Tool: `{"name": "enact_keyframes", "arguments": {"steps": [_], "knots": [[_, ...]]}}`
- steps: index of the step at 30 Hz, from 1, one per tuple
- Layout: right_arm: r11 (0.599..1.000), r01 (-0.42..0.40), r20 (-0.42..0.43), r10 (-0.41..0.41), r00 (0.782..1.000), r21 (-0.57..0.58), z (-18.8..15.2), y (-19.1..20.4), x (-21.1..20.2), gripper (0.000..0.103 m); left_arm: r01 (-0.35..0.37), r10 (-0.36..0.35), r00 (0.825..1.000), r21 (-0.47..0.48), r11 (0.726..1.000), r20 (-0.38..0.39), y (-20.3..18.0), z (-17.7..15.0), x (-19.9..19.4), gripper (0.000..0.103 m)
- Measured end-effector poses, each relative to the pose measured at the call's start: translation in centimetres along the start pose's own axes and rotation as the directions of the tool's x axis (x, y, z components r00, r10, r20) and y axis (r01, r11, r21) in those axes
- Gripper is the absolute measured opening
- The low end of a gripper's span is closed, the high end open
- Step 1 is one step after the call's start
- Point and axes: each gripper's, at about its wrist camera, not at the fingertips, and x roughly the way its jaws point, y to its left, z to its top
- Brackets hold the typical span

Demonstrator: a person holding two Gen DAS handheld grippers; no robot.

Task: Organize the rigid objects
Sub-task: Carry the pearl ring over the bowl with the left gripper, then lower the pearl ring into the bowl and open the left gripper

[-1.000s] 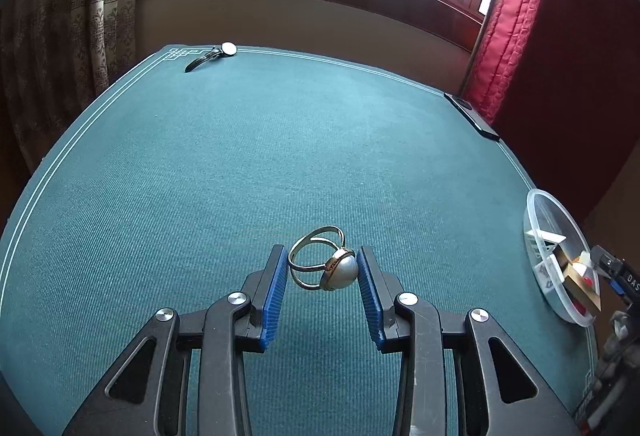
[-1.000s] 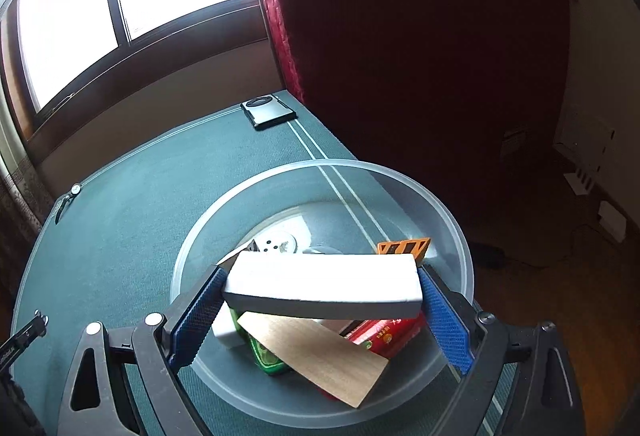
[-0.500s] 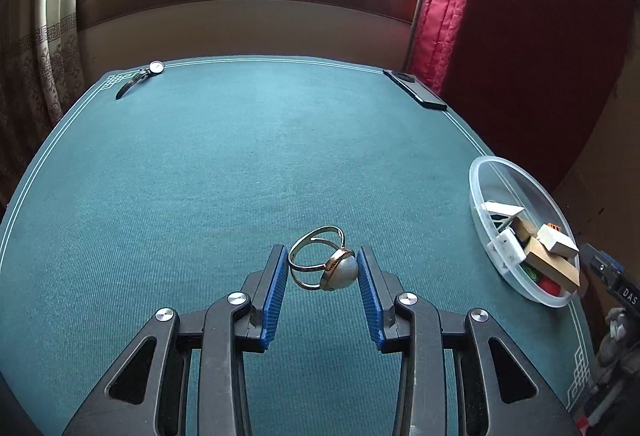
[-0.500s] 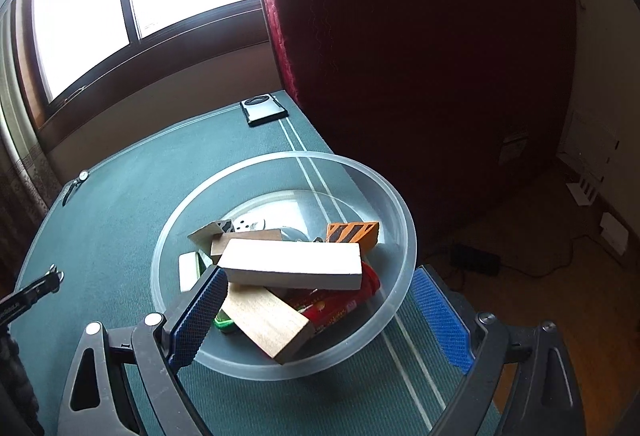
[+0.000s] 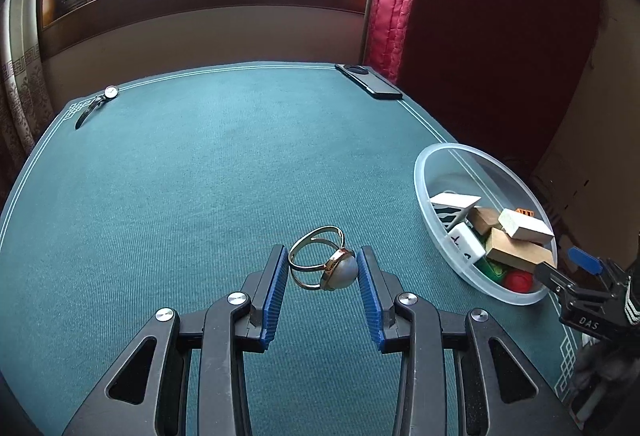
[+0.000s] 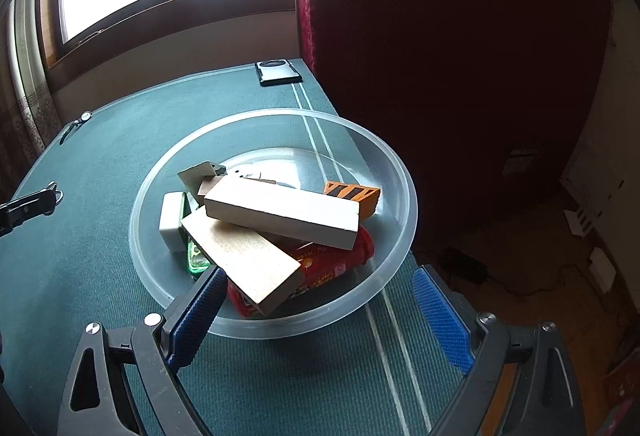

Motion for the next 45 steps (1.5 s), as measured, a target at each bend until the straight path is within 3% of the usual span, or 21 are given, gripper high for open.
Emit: {"name": "enact_keyframes", "arguments": {"steps": [10,21,38,40,42,45], "knots": [[0.999,-0.021,0.029,0.019,0.999,0.049,1.4,-0.8,0.8,0.100,0.046,-0.045,0.999,0.046,0.998,-0.010,-2.0,0.3,0.5,0.037],[0.985,-0.080,0.034,0.075,0.997,0.154,0.7,-2.4,0.4,0.100,0.123,-0.121,0.992,0.113,0.986,-0.030,-6.0,1.6,1.6,0.037],[0.975,-0.122,0.093,0.107,0.990,0.184,-0.5,-2.4,-0.6,0.100,0.203,-0.194,0.978,0.166,0.965,-0.069,-10.6,3.8,5.8,0.037],[0.975,-0.123,0.095,0.107,0.990,0.188,-0.6,-2.5,-0.7,0.100,0.206,-0.198,0.978,0.162,0.965,-0.066,-10.7,4.1,6.4,0.044],[0.973,-0.127,0.097,0.110,0.989,0.191,-0.7,-2.5,-0.7,0.100,0.204,-0.196,0.979,0.151,0.967,-0.063,-10.6,4.2,6.8,0.068],[0.973,-0.128,0.099,0.110,0.989,0.193,-0.6,-2.6,-0.7,0.100,0.197,-0.189,0.980,0.138,0.971,-0.068,-10.0,4.0,7.0,0.069]]}}
